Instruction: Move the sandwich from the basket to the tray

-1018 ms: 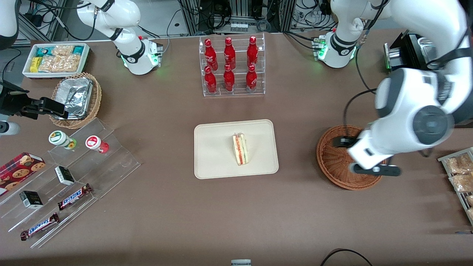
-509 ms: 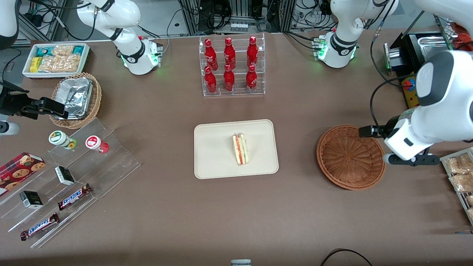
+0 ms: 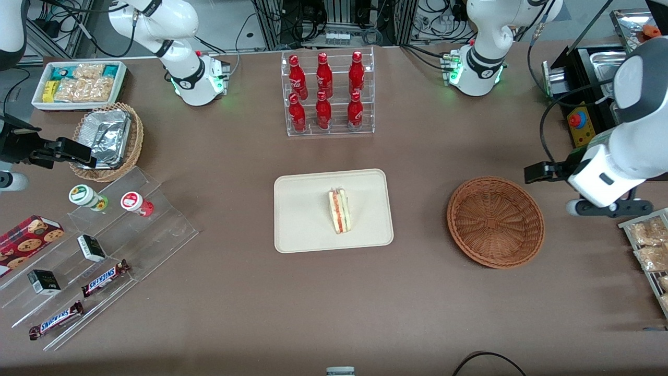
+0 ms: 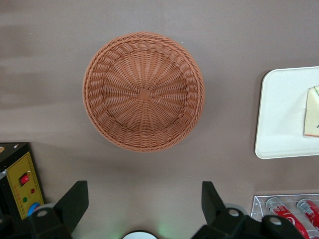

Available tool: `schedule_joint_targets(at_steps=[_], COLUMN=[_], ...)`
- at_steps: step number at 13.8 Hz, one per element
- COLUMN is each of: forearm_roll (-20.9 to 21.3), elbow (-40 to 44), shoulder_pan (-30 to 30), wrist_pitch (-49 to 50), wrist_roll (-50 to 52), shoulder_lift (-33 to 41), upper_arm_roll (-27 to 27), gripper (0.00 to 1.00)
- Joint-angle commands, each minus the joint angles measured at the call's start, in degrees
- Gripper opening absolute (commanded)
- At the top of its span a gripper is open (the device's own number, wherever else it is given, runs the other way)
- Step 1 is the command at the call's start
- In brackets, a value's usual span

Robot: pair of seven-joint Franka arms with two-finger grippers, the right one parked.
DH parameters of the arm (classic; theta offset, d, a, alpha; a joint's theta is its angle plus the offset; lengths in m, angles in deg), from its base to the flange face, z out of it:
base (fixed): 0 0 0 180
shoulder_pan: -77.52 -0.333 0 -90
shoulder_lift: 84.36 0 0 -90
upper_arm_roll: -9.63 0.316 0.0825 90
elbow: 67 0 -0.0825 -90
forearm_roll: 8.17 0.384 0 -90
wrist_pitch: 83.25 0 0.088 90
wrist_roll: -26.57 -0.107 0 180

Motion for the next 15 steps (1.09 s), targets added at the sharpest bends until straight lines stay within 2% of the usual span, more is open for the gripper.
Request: schedule_joint_targets(at_steps=[1,5,6,8,10,15], forearm_roll=[0.9,1.2,1.3,4.3,5.1,3.6], elbow=[-4.8,-6.3,-6.3,-6.3,-6.3,-6.4], shoulder_pan=[-2.2,-5.3,-6.8,-10.7,-11.1,-11.5], wrist_pitch=[0.3,3.2,4.2,6.6,8.5,9.9], wrist_roll=[-2.3,-6.2,-6.2,-6.0,-5.8,-5.8], shoulder_lift=[5.4,8.7,9.2,10.4,11.7,13.4], upper_arm_roll=[-0.3,-1.3,-2.5,-7.5,-7.7,-7.1], gripper=[1.0,1.0,1.0,1.0,1.0,1.0])
